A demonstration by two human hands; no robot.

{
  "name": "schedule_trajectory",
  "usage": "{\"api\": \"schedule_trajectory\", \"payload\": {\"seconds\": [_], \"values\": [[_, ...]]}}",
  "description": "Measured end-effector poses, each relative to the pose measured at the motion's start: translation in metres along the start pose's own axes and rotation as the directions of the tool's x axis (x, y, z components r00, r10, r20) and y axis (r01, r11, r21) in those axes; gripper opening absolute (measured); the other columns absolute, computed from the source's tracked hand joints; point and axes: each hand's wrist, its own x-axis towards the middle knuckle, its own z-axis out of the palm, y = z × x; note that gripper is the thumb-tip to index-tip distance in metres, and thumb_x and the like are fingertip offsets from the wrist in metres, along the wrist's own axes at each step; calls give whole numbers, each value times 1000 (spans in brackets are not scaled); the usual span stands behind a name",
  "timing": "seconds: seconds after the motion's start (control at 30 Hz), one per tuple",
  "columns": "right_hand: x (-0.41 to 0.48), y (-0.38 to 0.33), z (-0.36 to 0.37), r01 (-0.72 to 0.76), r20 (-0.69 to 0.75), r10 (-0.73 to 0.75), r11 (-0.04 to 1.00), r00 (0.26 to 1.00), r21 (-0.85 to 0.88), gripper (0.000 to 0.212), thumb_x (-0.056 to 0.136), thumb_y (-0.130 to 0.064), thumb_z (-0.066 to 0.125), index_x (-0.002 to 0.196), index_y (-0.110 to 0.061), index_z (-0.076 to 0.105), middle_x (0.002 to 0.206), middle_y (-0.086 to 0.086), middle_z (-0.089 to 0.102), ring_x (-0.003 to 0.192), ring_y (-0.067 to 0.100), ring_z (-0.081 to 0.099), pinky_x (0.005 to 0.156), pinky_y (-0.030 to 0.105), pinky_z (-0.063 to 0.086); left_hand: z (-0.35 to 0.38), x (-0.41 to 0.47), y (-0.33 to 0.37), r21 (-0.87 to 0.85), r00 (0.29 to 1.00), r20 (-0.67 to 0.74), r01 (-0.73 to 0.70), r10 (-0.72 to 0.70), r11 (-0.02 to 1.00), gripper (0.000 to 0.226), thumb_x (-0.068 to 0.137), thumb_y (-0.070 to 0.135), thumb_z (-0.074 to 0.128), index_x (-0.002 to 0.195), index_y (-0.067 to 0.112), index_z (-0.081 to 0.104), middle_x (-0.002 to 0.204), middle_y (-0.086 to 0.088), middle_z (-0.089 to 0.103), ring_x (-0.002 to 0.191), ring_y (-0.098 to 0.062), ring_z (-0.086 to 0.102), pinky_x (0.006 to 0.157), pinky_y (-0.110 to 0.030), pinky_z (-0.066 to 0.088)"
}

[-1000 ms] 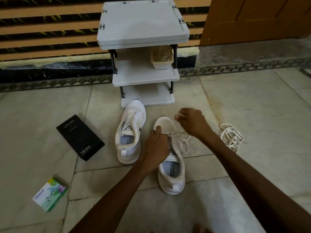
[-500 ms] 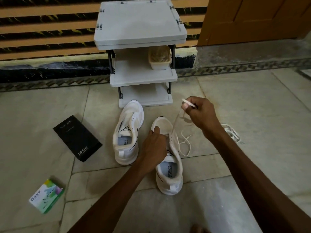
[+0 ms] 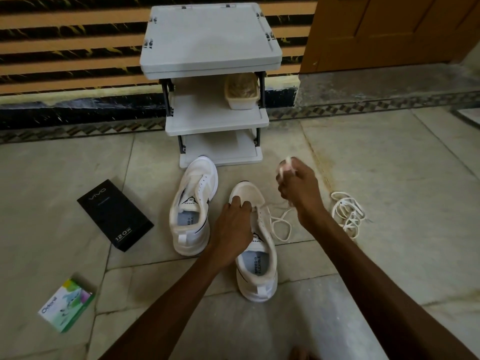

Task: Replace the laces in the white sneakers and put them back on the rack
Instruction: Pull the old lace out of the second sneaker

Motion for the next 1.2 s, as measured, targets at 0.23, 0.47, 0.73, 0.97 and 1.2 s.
{"api": "schedule_trajectory", "payload": {"seconds": [0.23,0.47,0.73,0.97,1.2], "values": [[5,36,6,288,410,108,555,905,-780,23,87,-31,67,76,-12,68,79,8,69,76,25,66,61,24,39,2,-1,0,-39,999,18,31,-31,999,48,86,15,66,131,21,51,133,-5,39,116,-27,44,86,-34,44],[6,15,0,206,14,-234,824,972,-527,7,81,-1,68,88,0,68,68,-13,56,56,-11,53,52,1,32,0,-1,-1,-39,999,20,29,-28,999,48,86,13,64,132,18,52,132,-6,39,116,-28,44,86,-35,46],[14,37,-21,277,405,117,557,907,-783,20,92,-25,58,98,-9,69,102,11,69,96,28,65,78,30,45,-2,-3,0,-56,998,9,57,-57,997,43,86,13,59,128,19,52,133,-6,39,116,-29,45,86,-38,46],[0,47,-37,332,553,340,529,761,-781,35,87,-7,61,120,-16,68,128,6,62,114,22,60,94,26,47,-6,-4,4,-78,996,11,86,-85,993,43,87,13,59,130,19,54,134,-6,39,118,-28,45,89,-38,46],[-5,69,-38,301,439,307,406,844,-863,84,75,-38,79,146,-35,33,159,12,13,134,39,35,101,46,46,-7,-5,6,-61,996,9,84,-84,995,39,89,16,58,128,19,53,134,-6,39,116,-27,45,85,-37,46]]}}
